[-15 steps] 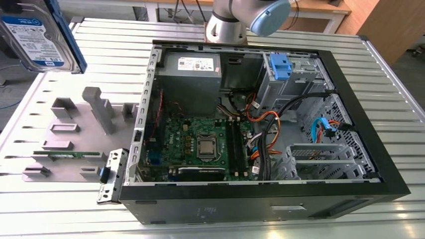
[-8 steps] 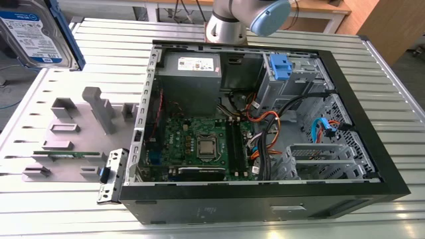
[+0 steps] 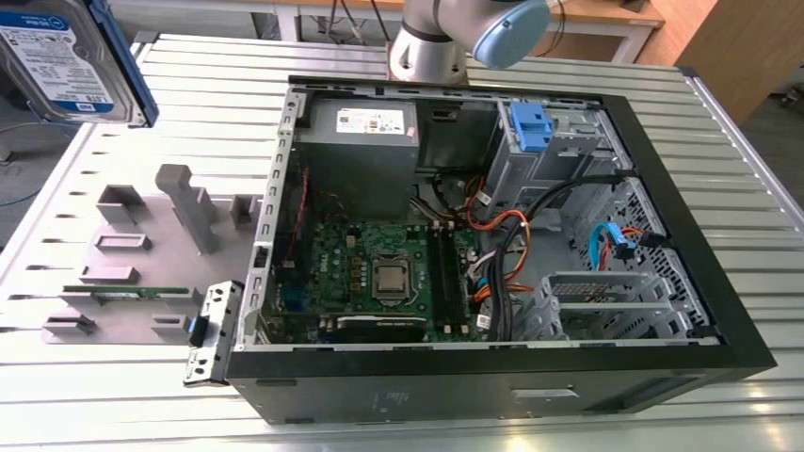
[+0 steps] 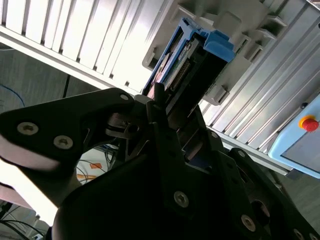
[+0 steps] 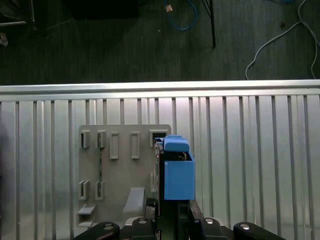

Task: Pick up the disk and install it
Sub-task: 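Pick up the disk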

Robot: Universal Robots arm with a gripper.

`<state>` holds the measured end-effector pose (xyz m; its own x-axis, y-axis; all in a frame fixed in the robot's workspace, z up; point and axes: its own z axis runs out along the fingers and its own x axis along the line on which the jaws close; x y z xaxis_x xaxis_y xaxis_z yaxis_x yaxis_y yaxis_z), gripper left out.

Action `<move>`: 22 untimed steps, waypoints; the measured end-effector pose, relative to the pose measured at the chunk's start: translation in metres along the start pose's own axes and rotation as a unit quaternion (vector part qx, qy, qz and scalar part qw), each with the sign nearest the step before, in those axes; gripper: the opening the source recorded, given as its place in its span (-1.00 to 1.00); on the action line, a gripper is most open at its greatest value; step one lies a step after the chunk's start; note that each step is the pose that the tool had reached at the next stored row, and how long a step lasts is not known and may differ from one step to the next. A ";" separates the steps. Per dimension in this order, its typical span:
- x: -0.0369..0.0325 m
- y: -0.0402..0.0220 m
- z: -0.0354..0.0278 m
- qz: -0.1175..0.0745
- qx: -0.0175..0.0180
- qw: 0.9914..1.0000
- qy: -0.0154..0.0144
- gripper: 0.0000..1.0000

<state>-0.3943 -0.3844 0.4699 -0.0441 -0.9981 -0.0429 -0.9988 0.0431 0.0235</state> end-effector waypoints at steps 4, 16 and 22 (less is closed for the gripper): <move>-0.0003 0.0002 -0.0063 0.000 0.000 1.000 0.000 -0.30; -0.0006 -0.0003 -0.0118 0.000 0.000 1.000 0.000 -0.30; -0.0008 -0.0073 -0.0118 0.000 0.000 1.000 0.000 -0.30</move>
<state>-0.3867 -0.3844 0.4816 -0.0441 -0.9981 -0.0429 -0.9988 0.0431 0.0235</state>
